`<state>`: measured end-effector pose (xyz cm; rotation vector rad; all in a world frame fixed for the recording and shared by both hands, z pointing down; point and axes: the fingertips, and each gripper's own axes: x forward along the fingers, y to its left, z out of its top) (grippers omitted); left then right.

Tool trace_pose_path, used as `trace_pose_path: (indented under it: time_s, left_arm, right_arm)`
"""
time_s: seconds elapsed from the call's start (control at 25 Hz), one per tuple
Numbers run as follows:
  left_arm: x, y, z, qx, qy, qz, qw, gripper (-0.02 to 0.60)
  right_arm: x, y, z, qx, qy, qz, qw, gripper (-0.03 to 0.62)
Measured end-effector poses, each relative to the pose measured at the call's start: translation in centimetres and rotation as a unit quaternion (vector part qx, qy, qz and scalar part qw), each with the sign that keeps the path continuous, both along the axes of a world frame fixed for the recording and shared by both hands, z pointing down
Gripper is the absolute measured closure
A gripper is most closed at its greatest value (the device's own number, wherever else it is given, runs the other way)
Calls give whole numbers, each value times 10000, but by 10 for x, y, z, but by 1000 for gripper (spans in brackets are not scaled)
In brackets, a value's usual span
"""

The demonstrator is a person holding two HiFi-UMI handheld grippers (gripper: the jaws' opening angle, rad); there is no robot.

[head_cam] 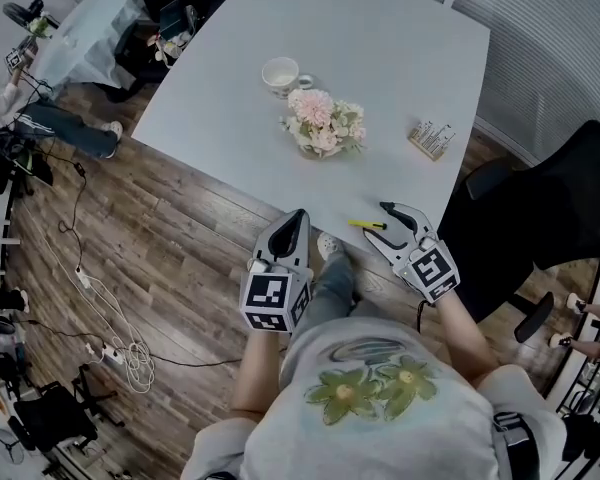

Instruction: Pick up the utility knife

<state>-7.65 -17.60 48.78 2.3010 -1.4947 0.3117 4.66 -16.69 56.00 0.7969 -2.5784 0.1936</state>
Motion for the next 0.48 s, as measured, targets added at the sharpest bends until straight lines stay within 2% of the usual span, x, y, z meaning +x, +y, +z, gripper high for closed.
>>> trace_pose_path:
  time_s: [0.48]
  left_arm:
    - [-5,6,10,-86,15,-43,10000,580]
  right_arm:
    - [-1,9,59,-376,594,-261,9972,370]
